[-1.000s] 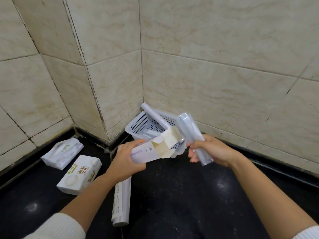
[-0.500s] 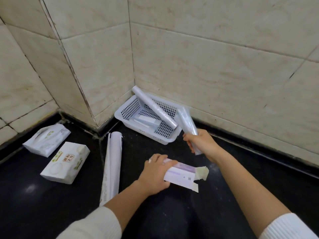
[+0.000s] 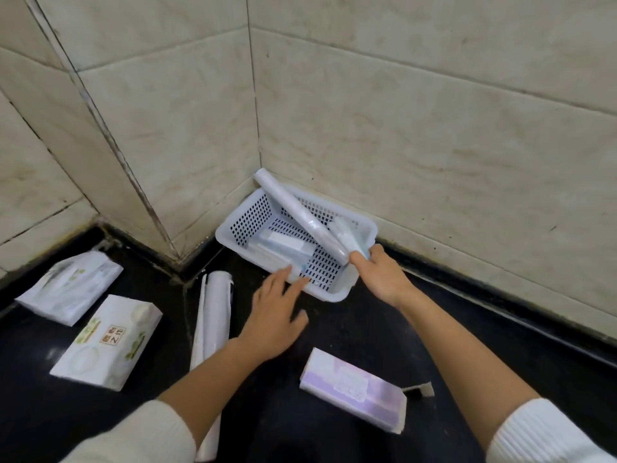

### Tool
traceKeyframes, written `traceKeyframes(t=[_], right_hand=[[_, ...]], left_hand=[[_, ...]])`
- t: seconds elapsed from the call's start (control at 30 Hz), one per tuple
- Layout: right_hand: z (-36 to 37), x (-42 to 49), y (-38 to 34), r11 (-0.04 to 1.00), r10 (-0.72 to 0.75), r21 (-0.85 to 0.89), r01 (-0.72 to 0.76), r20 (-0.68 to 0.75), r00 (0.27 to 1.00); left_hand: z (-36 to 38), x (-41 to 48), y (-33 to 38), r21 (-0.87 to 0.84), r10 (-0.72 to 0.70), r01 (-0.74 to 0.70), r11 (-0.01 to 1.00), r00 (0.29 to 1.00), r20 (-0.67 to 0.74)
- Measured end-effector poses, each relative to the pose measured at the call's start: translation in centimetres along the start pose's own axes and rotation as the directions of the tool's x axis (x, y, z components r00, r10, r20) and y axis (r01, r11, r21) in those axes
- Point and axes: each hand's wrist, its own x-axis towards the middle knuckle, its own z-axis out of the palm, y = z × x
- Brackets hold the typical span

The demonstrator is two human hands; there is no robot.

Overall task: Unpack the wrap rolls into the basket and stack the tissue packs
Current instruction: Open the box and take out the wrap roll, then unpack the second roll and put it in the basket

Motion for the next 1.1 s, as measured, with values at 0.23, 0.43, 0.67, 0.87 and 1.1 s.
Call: traceKeyframes(t=[0.23,0.43,0.67,0.87,1.1], right_hand=[[3.9,5.5,-2.8,0.946,-0.114,-0.275,0.172,0.215,0.970],[7.3,7.6,-1.1,0.845,-0.030,-0.499,0.195,0.319,0.947],[7.3,8.1,-0.7,0.854,-0.155,-0.462,0.239,0.213,0.965],[7.2,7.3,-1.0,0.837,-0.120,-0.490,0.243,0.268,0.956],[6.1,3.8,-3.7,0.897,-0.294,-0.326,0.300,0.067,0.953]], left_hand=[[-0.3,4.1,-6.0,0.085,-0.154,0.154,0.984,0.988,-0.011],[0.9,4.1,-6.9,0.068,-0.107,0.110,0.992,0.993,-0.047],[1.3,3.8,-6.5,0.048,-0.092,0.096,0.994,0.992,-0.088],[0.2,4.1,-6.3,0.044,-0.119,0.118,0.992,0.993,0.010],[-3.1,0.3,-6.3,-0.212,-0.210,0.163,0.964,0.953,-0.220]])
